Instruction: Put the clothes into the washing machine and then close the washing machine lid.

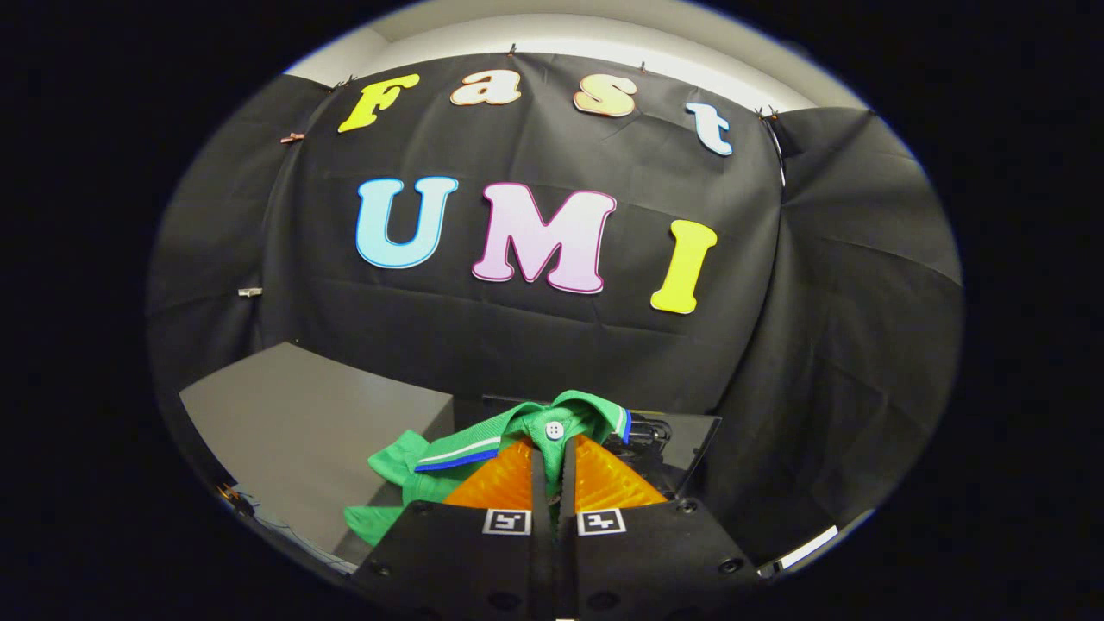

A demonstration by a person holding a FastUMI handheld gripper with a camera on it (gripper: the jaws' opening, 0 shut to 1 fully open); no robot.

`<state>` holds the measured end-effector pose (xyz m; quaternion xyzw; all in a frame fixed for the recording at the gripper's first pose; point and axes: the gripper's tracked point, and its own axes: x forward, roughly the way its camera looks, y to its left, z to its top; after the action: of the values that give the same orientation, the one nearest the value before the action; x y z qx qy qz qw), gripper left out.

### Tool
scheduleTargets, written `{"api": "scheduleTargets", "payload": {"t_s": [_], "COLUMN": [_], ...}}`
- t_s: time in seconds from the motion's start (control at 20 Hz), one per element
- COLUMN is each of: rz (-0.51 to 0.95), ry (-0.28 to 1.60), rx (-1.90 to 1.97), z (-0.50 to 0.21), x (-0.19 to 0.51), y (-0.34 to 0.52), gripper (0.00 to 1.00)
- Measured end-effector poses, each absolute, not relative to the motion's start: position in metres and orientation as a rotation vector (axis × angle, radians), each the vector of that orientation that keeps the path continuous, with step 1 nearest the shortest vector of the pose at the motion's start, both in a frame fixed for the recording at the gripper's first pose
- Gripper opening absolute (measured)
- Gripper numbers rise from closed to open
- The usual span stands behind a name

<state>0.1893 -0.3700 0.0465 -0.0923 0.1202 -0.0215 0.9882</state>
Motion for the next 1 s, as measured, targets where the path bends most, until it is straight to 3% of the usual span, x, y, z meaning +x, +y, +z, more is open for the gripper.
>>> {"api": "scheduleTargets", "payload": {"t_s": [1.0], "rz": [-0.132], "ry": [0.498], "rx": [-0.051], "z": [-0.222], "x": [0.241], "y": [-0.475], "gripper": [0.05]}}
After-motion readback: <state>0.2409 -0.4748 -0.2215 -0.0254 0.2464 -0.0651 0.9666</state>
